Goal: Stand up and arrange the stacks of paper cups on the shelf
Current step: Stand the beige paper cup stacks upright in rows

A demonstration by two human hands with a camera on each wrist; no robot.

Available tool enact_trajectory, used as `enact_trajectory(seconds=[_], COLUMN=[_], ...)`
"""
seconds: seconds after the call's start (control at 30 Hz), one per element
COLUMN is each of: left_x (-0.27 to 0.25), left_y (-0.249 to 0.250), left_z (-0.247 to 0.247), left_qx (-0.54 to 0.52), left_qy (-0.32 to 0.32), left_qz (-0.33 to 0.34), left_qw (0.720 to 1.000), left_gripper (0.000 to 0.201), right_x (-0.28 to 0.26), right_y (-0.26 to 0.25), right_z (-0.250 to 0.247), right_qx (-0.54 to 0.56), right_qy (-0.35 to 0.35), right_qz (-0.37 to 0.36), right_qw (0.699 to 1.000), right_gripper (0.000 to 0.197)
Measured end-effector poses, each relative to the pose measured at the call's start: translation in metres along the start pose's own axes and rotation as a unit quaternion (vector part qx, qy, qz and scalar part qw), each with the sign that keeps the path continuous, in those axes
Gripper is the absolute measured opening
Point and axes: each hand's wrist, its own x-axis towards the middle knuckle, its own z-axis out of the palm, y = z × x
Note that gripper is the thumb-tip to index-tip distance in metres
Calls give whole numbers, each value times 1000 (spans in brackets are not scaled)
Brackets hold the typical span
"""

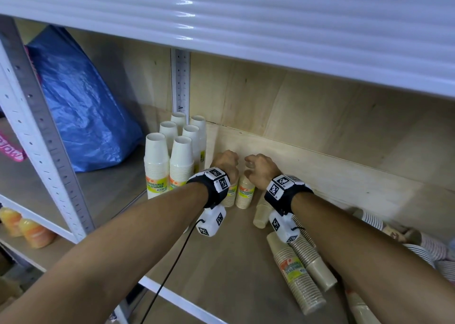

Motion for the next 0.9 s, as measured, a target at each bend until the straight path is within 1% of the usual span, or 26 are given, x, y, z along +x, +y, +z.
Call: enact_trajectory(seconds=[0.13,0.2,0.27,0.33,0.47,0.6,0.8,0.87,0.9], left_x=[0,0,-1,-4,-11,-25,-42,-46,-48], left_y=[0,1,4,10,26,39,36,33,31], left_z=[0,-1,-3,-7,-9,-1,28,37,40], left_qx=[-24,-35,-37,-31,-26,-27,-41,-25,-17], left_qy=[-6,-12,-3,12,28,35,-7,4,12], left_qz=[-3,-3,13,43,90,122,153,165,172], left_qw=[1000,999,999,999,995,991,987,986,985], left_gripper=[47,52,61,68,73,72,67,60,57], right_x=[-4,-8,-11,-16,-32,-55,-94,-105,-110], right_y=[1,3,7,12,22,27,35,38,39], right_z=[-4,-9,-17,-25,-36,-37,-18,-8,-4], right_qx=[36,44,28,17,-5,-20,-34,-36,-39], right_qy=[-4,3,11,17,21,16,-35,-59,-71], right_qz=[21,37,44,52,91,124,156,149,145], right_qw=[999,998,999,998,996,992,987,986,986], right_gripper=[54,57,54,49,42,41,39,32,22])
